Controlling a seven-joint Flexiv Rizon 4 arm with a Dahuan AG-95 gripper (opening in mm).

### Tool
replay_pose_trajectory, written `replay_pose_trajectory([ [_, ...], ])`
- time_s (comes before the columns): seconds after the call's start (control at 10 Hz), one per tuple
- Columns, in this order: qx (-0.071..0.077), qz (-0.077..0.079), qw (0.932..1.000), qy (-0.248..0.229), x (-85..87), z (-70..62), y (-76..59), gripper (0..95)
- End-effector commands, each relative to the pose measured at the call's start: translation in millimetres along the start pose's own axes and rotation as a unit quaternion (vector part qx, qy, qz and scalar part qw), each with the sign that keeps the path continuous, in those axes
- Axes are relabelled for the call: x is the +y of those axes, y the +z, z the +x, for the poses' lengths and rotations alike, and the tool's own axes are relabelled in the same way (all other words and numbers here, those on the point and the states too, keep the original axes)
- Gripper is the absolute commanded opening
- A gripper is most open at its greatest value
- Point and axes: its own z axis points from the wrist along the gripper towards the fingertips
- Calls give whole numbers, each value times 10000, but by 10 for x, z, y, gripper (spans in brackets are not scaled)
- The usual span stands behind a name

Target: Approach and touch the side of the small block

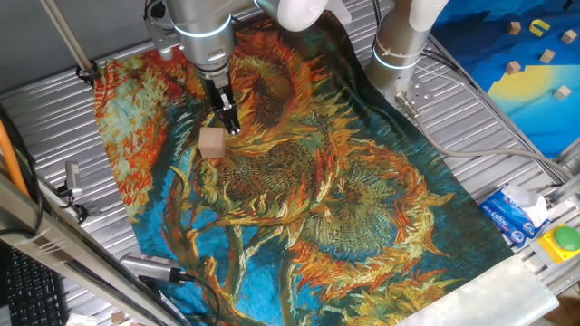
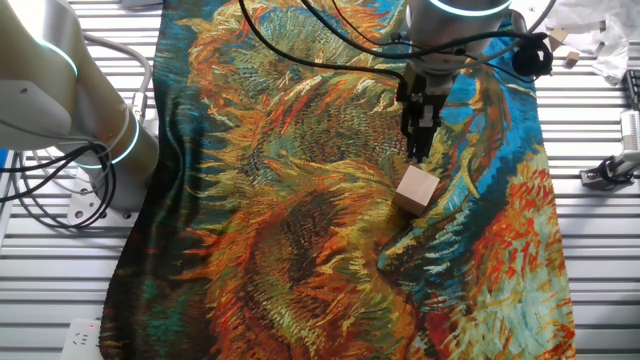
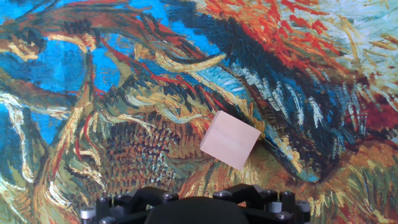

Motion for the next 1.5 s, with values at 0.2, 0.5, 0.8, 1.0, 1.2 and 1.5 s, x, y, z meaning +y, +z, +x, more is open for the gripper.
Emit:
replay_pose_trajectory([
  [0.2,-318,-443,9979,-354,0,1,1,0],
  [0.5,-312,-416,9981,-344,0,1,1,0],
  [0.8,-309,-409,9981,-339,0,1,1,0],
  [1.0,-308,-407,9981,-339,0,1,1,0],
  [1.2,-309,-411,9980,-358,0,1,1,0],
  [1.5,-294,-415,9986,-162,0,1,0,0],
])
